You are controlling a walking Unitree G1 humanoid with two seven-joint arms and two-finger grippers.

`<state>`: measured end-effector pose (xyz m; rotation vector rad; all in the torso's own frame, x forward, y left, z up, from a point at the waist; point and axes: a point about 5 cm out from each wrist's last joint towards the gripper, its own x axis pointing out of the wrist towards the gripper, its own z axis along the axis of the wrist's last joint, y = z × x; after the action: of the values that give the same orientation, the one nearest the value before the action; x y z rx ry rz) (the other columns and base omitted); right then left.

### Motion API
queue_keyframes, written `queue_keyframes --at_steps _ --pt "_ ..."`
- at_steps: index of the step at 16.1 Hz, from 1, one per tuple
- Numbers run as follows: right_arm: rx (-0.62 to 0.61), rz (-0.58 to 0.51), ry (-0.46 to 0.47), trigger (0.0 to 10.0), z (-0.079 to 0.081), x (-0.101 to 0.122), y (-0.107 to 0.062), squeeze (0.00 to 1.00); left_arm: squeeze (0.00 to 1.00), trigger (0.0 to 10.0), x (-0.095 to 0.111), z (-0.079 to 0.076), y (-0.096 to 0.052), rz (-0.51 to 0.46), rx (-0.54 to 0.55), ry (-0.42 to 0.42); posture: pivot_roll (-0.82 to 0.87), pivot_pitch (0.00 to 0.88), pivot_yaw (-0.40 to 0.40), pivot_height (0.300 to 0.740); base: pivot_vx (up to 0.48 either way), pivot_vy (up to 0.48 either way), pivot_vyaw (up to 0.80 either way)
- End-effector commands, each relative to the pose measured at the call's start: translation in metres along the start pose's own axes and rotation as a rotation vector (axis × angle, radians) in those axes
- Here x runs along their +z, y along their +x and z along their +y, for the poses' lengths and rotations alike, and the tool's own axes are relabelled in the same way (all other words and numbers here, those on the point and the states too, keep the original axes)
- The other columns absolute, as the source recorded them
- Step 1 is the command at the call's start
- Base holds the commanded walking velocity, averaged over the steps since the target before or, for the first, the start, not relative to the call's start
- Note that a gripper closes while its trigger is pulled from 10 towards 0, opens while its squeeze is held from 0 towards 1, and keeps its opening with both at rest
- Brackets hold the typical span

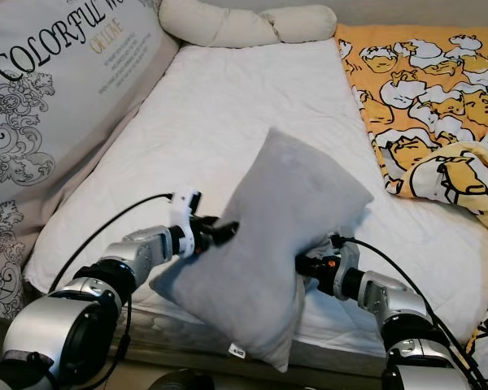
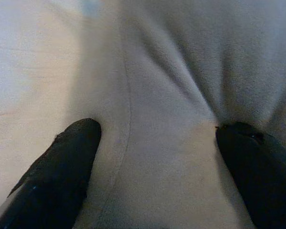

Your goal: Clean up the room

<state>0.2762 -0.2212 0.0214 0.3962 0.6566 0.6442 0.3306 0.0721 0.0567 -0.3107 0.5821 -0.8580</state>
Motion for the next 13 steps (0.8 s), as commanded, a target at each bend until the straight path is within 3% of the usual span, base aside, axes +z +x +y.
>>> queue_keyframes --at_steps 1,2,3,5,6,10,12,13 --pt "0.045 -0.060 -0.057 0.0 0.010 0.014 0.011 0.00 1.00 10.0 -0.013 -0.011 0.005 0.059 -0.114 -0.010 -0.09 0.000 0.139 0.740 0.000 0.000 0.00" --pt "0.018 -0.102 -0.074 0.0 0.010 0.022 0.014 0.00 1.00 10.0 -0.012 -0.014 0.003 0.056 -0.185 -0.028 -0.08 0.000 0.137 0.740 0.000 0.000 0.00" --pt "0.011 -0.144 -0.091 0.0 0.013 0.031 0.018 0.00 0.02 9.1 -0.012 -0.013 0.001 0.067 -0.214 -0.015 -0.08 0.000 0.137 0.740 0.000 0.000 0.00" --pt "0.032 -0.185 -0.100 0.0 0.020 0.040 0.025 0.00 0.00 4.7 -0.010 -0.009 -0.004 0.078 -0.224 0.016 -0.07 0.000 0.149 0.740 0.000 0.000 0.00" --pt "0.051 -0.206 -0.115 0.0 0.027 0.046 0.032 0.00 0.00 0.0 -0.007 -0.006 -0.008 0.071 -0.222 0.027 -0.07 0.000 0.155 0.740 0.000 0.000 0.00" --pt "0.147 -0.286 -0.167 0.0 0.055 0.065 0.052 0.00 0.00 0.0 0.007 0.007 -0.021 0.046 -0.173 0.069 -0.05 0.000 0.155 0.740 0.000 0.000 0.00" --pt "0.169 -0.329 -0.184 0.0 0.067 0.071 0.060 0.00 0.00 0.0 0.028 0.014 -0.025 -0.114 -0.075 0.024 -0.04 0.000 0.140 0.740 0.000 0.000 0.00" --pt "0.152 -0.343 -0.190 0.0 0.070 0.073 0.062 0.00 0.00 0.0 0.031 0.015 -0.026 -0.145 -0.050 0.009 -0.04 0.000 0.134 0.740 0.000 0.000 0.00"
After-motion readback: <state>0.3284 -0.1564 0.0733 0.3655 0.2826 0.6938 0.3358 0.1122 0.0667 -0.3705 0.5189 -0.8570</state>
